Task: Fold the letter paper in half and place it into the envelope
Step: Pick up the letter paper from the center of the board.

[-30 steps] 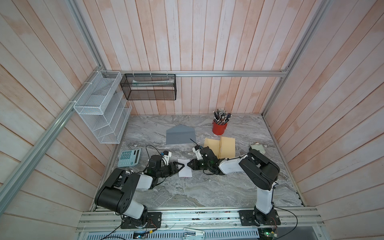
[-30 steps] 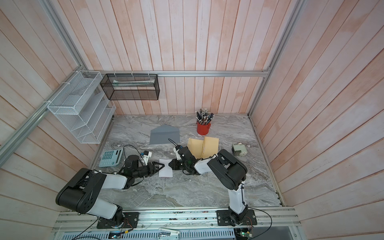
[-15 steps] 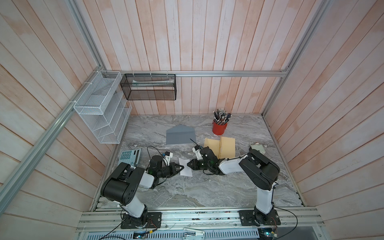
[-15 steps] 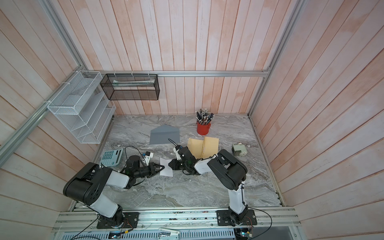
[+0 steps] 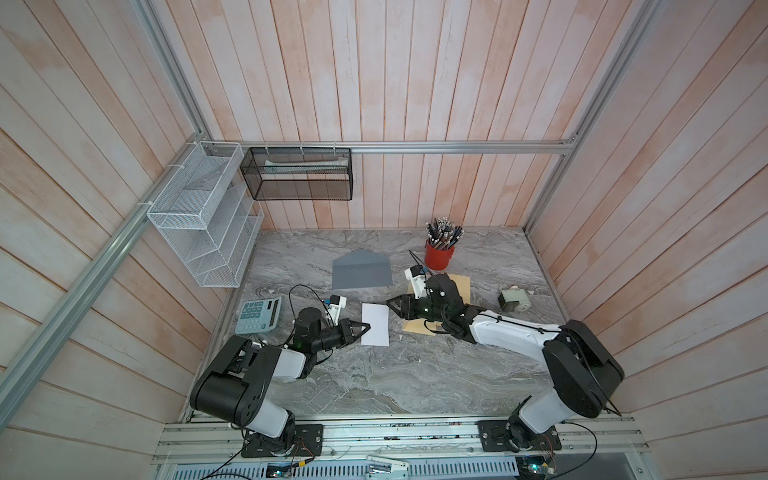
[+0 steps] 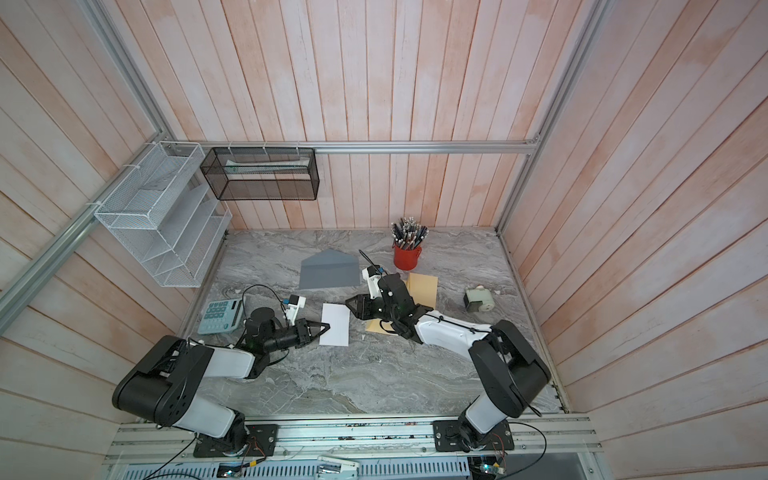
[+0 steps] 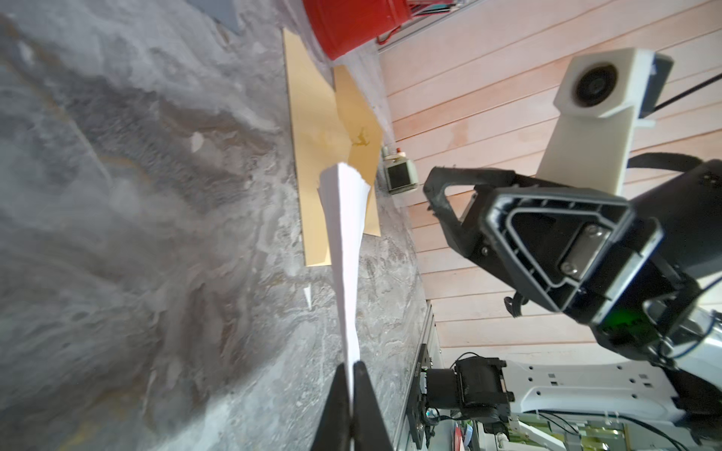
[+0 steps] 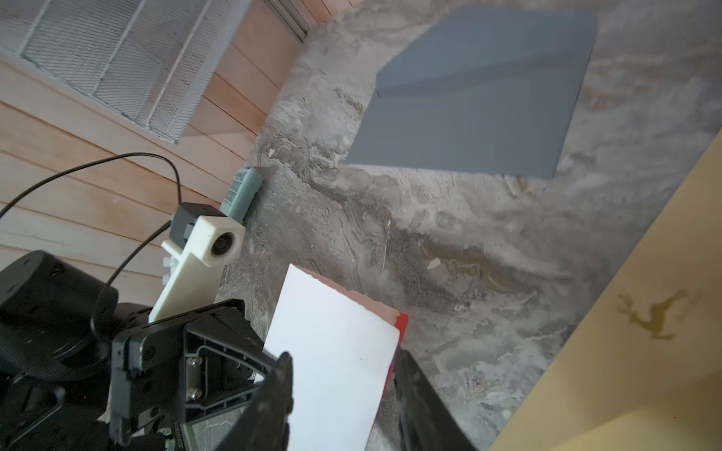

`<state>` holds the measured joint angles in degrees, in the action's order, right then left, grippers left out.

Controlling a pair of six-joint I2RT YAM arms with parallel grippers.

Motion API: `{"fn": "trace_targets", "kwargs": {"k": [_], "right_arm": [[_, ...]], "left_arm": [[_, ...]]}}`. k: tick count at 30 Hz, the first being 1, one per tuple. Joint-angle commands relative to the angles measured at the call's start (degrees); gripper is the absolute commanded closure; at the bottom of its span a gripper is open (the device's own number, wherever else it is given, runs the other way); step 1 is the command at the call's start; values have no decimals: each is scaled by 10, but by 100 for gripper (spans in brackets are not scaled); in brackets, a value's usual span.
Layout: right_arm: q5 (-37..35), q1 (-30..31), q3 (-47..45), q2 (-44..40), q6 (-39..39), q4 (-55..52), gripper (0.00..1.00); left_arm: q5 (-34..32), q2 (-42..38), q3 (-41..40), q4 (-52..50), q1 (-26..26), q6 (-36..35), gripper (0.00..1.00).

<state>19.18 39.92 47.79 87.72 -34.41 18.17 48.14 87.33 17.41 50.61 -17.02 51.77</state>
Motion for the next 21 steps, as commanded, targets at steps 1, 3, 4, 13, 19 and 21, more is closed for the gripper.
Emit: {"fn": "trace_targets", "kwargs": {"k": [1, 3, 4, 13, 19, 21], "right_arm": [[30, 1, -34, -23, 15, -5, 48], [45, 1, -48, -35, 9, 6, 45], [52, 1, -55, -39, 5, 14, 44], [118, 8, -106, -46, -39, 119, 43], [150, 14, -108, -34, -67, 180, 43], [159, 16, -109, -30, -80, 203, 45]], "left_arm": [[41, -13, -9, 86, 4, 24, 100], [54, -14, -11, 128, 4, 43, 100], [60, -14, -12, 144, 5, 52, 100], [92, 10, -5, 240, 5, 101, 100], [98, 28, -4, 260, 4, 114, 100], [100, 30, -3, 270, 5, 119, 100]]}}
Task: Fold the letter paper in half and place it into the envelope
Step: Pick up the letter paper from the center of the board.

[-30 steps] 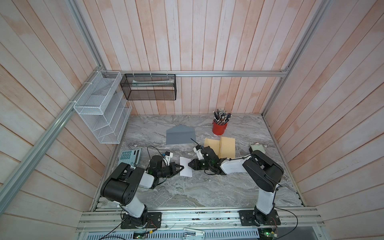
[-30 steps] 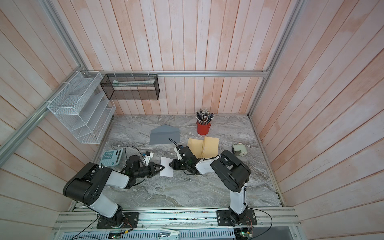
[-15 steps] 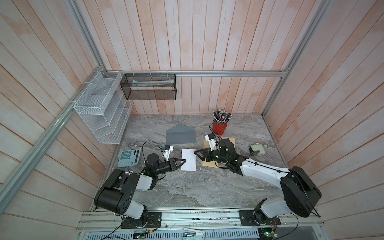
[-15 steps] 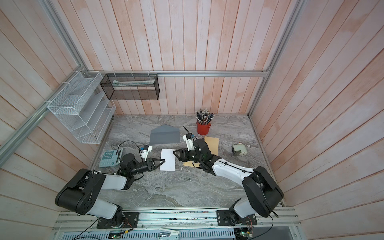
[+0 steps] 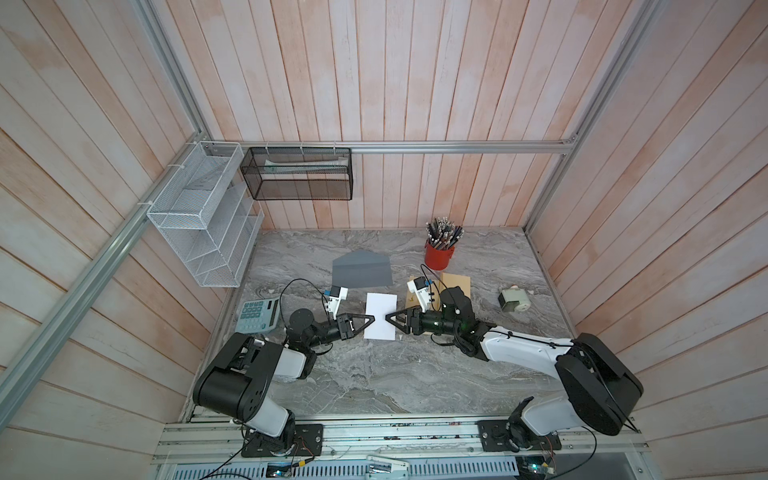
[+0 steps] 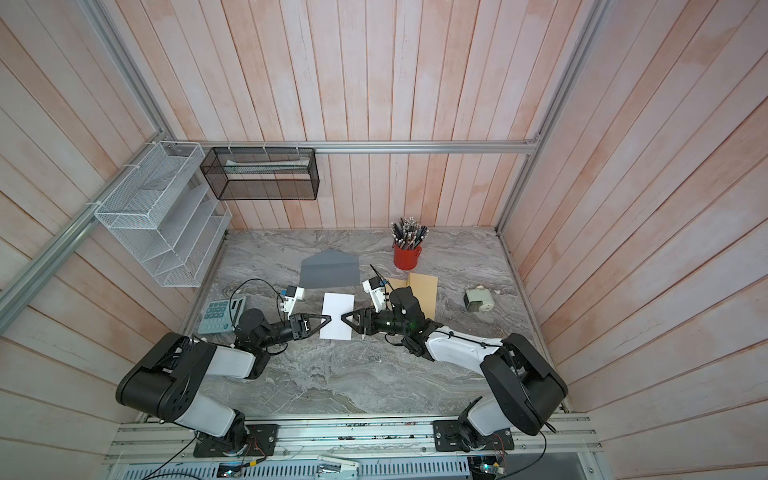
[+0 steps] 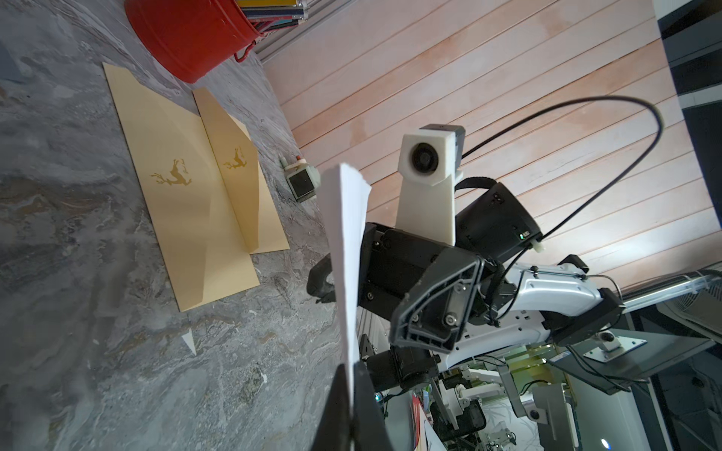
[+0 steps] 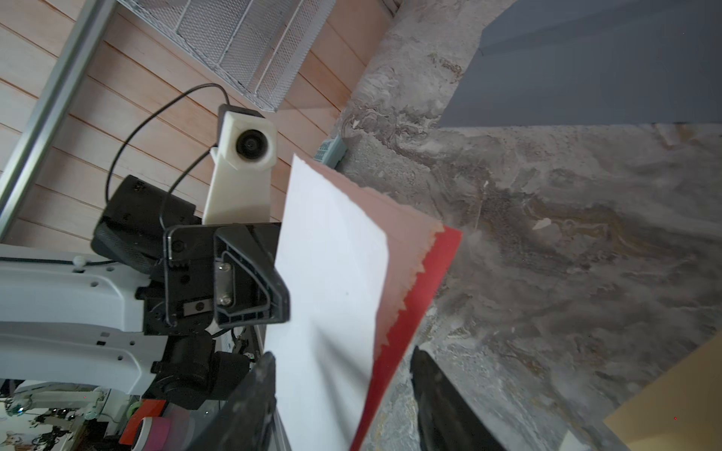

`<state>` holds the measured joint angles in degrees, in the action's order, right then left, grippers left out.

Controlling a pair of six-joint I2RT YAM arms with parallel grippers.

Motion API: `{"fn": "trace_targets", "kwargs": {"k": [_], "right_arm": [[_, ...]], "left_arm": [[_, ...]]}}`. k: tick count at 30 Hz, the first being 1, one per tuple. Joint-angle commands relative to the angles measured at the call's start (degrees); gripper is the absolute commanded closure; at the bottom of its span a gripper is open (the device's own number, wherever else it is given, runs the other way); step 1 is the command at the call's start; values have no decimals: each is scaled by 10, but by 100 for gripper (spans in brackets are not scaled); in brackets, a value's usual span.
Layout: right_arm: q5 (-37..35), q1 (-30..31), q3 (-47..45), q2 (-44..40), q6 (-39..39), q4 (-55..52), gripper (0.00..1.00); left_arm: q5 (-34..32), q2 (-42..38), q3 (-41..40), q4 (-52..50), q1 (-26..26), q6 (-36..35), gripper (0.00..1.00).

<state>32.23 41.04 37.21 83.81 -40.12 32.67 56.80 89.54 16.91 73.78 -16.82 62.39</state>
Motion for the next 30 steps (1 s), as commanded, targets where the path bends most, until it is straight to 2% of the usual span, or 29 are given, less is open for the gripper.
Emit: {"fn": "trace_targets", "kwargs": {"k": [1, 7, 16, 23, 24, 25, 26, 28, 29, 30], "right_arm": [[33, 4, -4, 11, -29, 68, 46], [49, 5, -9, 26, -63, 115, 57], [46, 5, -9, 30, -74, 125, 84], [45, 3, -6, 32, -82, 126, 97], [40, 1, -7, 29, -83, 123, 100], [33, -3, -9, 24, -85, 116, 100], [26, -8, -12, 17, -85, 109, 100], [3, -22, -24, -5, -84, 89, 100], [-13, -31, -29, -21, -80, 66, 100], [-29, -40, -33, -37, -72, 39, 100]], "left_arm": [[14, 8, 3, 38, 3, 12, 100], [13, 6, 12, 45, 3, 23, 100], [11, 4, 22, 64, 3, 37, 100], [7, -5, 31, 38, 3, 25, 100], [6, -7, 34, 18, 3, 15, 95], [3, -14, 39, -11, 4, 1, 83], [-5, -23, 46, -53, 7, -16, 70], [-27, -43, 65, -138, 12, -55, 35], [-43, -56, 76, -179, 14, -76, 24], [-62, -69, 94, -237, 16, -106, 18]]}}
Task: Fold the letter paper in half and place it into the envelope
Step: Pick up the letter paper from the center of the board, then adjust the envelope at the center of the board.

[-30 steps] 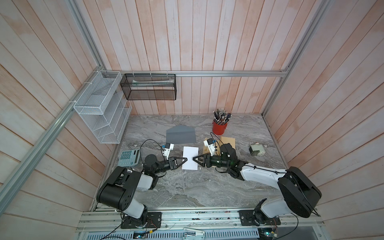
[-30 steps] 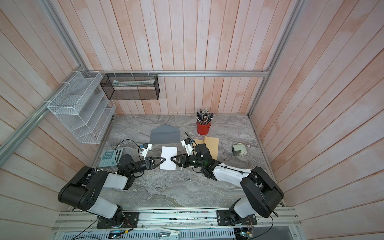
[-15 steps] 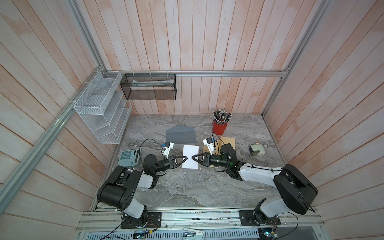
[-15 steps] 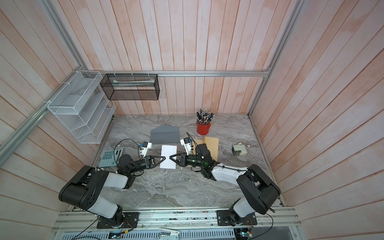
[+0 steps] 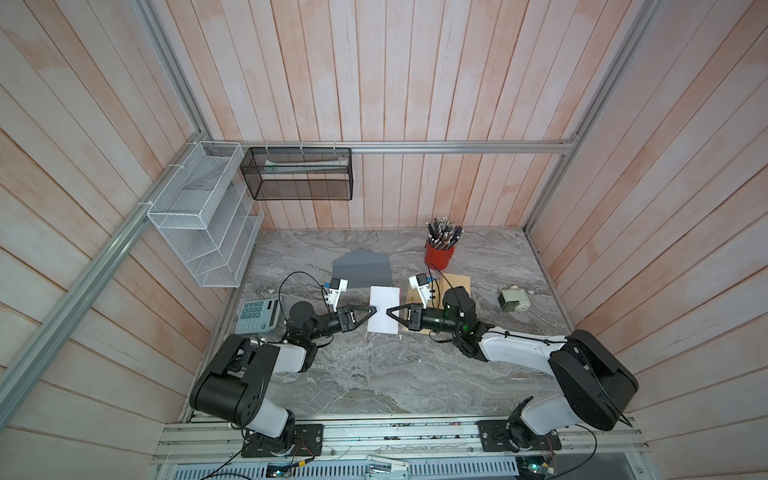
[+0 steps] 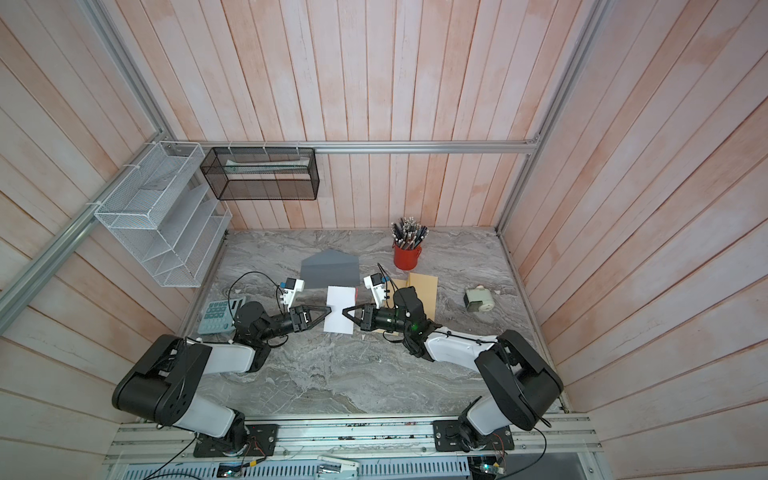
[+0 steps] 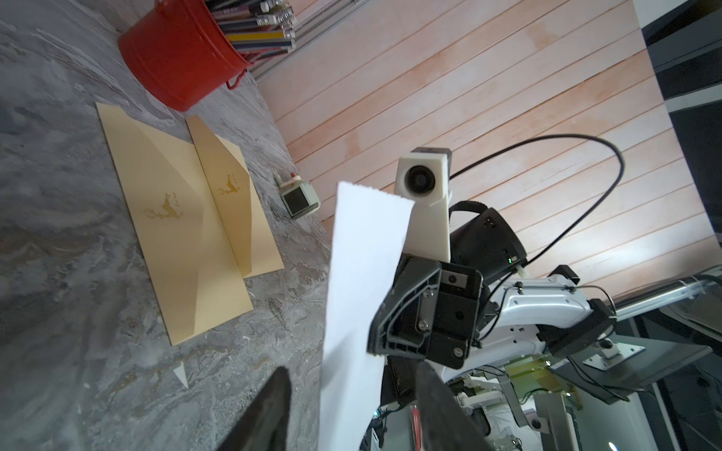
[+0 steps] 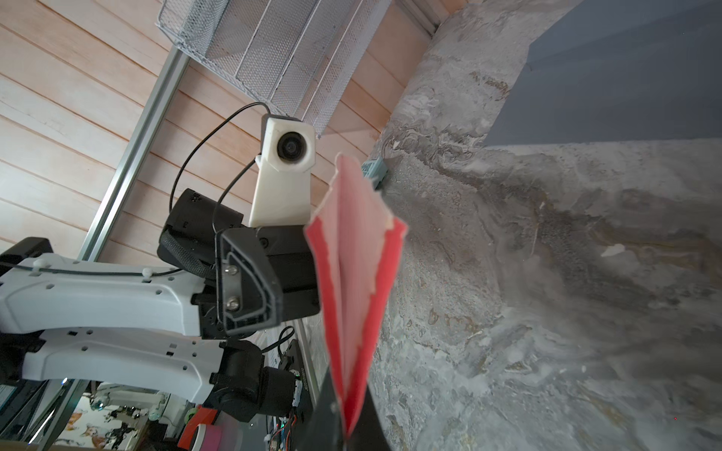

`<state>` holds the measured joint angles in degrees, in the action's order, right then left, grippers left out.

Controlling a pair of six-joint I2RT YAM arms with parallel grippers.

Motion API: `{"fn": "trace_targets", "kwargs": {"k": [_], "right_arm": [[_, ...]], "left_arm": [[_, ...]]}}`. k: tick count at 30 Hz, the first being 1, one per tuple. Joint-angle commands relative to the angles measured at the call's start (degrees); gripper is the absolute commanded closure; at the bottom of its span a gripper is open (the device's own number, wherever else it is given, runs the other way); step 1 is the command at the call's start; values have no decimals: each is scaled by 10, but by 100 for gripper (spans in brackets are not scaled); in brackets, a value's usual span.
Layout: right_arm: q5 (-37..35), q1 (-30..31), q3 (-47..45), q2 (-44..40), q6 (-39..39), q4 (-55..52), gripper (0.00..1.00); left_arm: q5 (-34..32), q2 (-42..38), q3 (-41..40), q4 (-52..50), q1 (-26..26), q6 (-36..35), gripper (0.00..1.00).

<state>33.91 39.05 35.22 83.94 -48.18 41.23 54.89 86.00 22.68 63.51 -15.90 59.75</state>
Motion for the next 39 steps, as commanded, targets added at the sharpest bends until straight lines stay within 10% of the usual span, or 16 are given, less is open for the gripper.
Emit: {"fn": "trace_targets", "kwargs": {"k": [1, 5, 12, 39], "right_arm": [[-66, -33, -15, -57, 17, -79, 100], [-121, -71, -35, -129, 31, -160, 100], [-169, -91, -59, -213, 43, -240, 100], [-182, -94, -85, -263, 57, -304, 100]], "left_arm": [[-72, -45, 64, -213, 8, -125, 14], [-234, -50, 184, -464, 8, -261, 8], [-428, 43, 328, -596, 9, -346, 4], [-516, 392, 671, -771, 1, -455, 5]]}}
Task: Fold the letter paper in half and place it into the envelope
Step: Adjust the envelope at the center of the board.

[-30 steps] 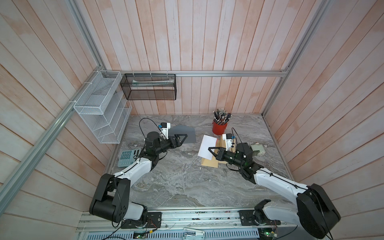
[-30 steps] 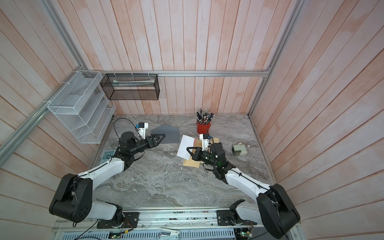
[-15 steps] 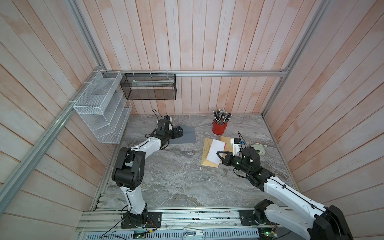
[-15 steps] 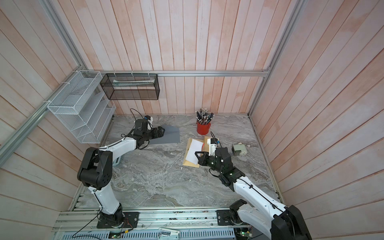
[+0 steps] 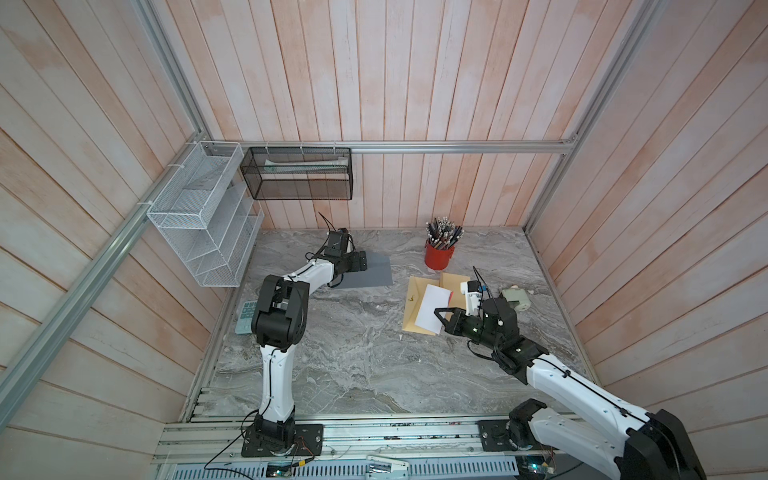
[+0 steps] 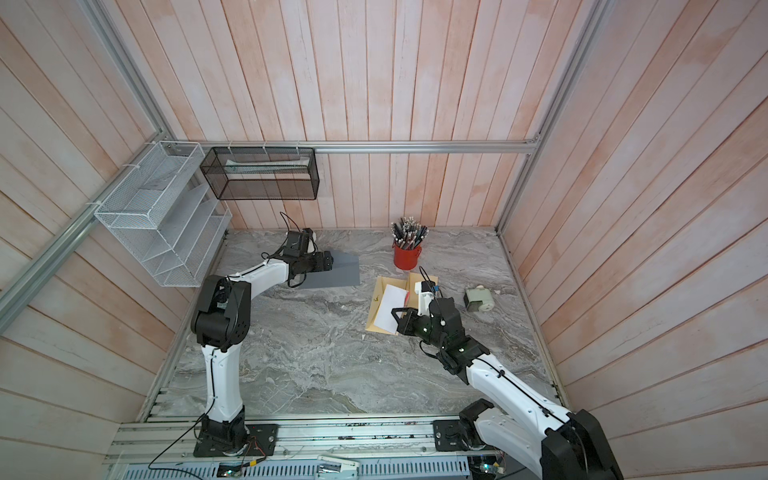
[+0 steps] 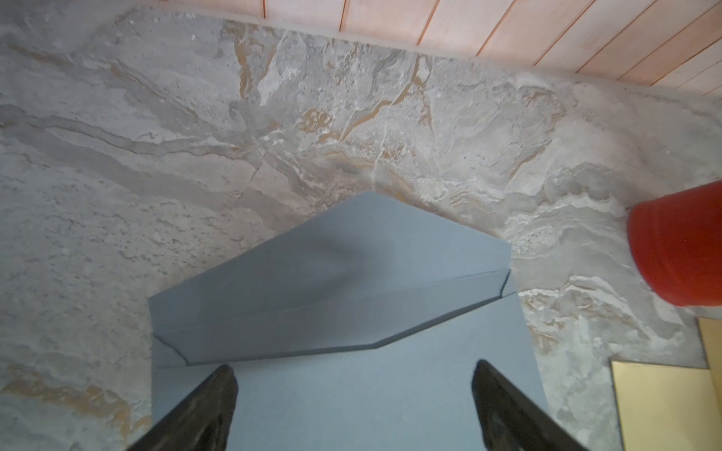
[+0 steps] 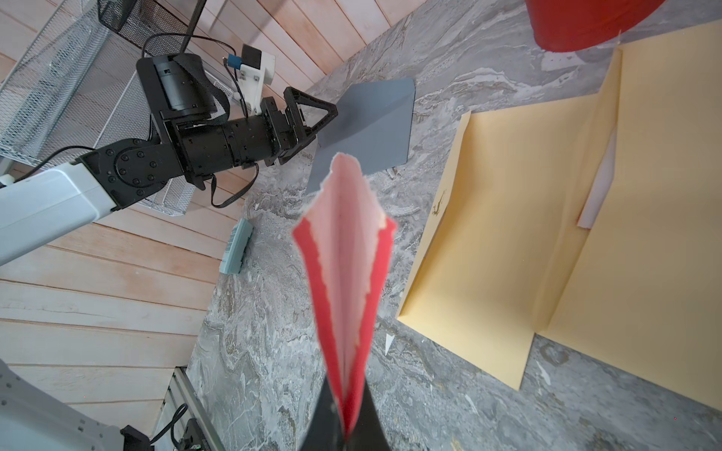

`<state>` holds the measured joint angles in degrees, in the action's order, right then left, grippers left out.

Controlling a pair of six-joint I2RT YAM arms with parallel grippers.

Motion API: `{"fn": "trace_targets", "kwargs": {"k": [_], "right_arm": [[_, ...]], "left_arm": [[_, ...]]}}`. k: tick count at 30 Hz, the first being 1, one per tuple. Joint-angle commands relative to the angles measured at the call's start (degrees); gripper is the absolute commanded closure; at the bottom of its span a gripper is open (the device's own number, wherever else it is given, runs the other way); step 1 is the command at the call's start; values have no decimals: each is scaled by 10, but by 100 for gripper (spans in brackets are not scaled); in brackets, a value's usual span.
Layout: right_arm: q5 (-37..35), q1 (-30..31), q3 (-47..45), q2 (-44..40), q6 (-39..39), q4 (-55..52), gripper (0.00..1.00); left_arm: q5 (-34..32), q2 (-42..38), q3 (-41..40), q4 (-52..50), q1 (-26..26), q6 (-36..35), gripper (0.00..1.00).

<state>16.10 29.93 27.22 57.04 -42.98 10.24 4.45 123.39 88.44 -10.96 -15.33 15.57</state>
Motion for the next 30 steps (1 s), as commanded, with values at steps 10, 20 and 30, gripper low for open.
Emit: {"fn": "trace_targets", "kwargs": {"k": [10, 20, 30], "right_arm": [[3, -2, 3, 21, 6, 14, 100], [10, -3, 4, 30, 5, 25, 100], [12, -2, -2, 29, 3, 32, 100]], "left_arm": [[-3, 13, -27, -25, -7, -2, 11], [19, -29, -137, 1, -7, 28, 15], [44, -121, -281, 36, -22, 64, 18]]}}
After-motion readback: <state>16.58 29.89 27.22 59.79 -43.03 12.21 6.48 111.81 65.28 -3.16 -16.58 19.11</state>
